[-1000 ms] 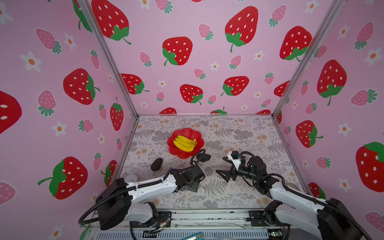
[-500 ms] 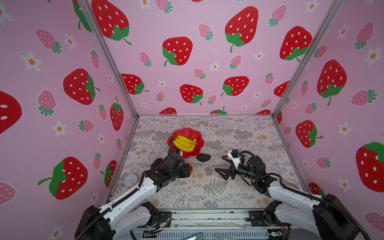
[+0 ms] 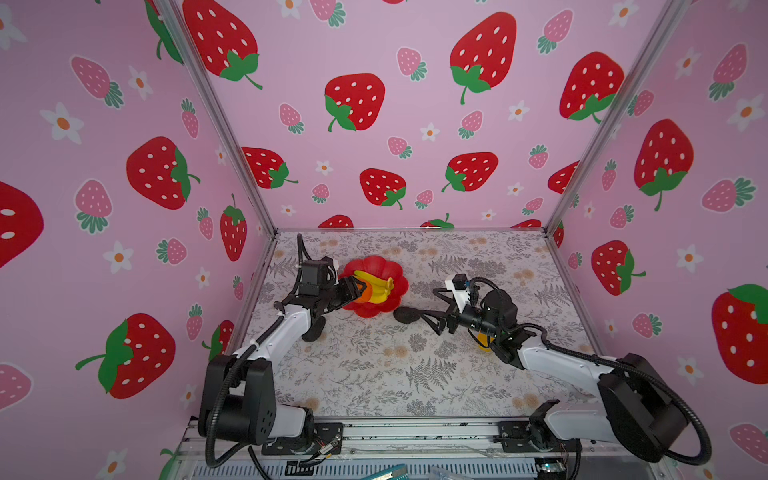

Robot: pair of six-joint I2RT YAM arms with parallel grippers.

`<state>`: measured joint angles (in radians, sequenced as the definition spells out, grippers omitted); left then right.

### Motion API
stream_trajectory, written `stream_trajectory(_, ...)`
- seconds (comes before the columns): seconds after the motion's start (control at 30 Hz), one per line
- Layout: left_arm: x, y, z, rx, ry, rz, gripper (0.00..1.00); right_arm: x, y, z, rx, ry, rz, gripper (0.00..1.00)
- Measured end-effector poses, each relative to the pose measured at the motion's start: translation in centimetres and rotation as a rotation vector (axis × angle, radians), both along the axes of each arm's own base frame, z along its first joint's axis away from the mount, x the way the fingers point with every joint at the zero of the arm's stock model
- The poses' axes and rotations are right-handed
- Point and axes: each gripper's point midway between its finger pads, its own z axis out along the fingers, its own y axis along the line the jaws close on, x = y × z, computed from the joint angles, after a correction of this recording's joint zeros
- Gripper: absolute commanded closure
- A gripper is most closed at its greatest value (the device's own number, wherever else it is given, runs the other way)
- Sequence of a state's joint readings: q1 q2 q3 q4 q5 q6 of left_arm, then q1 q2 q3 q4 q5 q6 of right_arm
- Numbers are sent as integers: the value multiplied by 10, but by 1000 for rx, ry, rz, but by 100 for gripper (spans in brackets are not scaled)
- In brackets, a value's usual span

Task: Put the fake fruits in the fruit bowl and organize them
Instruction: 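Lift the orange into the red bowl beside the bananas and release, then reach the left gripper across to the yellow pear and grasp it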

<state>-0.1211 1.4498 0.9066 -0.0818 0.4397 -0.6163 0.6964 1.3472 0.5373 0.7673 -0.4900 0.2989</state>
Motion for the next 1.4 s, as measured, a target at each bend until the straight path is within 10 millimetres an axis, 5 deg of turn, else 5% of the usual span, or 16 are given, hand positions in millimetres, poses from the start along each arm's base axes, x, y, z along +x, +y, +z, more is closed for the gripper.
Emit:
stream_trajectory(0.27,88,-15,-14,-56,-44,16,44,-4,-6,-33,-11,31,-12,1)
stream_trajectory(0.57,134,-31,-36,-69,-49,6,43,-7,-11,-32,0,19,-18,1)
stream_trajectory(0.93,134,-51,-58,14,5,-42,38,-5,-11,-32,-1,23,-19,1)
stream_trajectory(1.17,126,-50,-69,79,23,-68,27,-4,-10,-31,0,24,-19,1)
stream_trajectory(1.23,125,-50,-69,94,20,-77,17,-4,-10,-31,0,24,-19,1)
stream_trajectory(1.4,125,-49,-52,118,-29,-96,8,-4,-10,-31,0,26,-17,1)
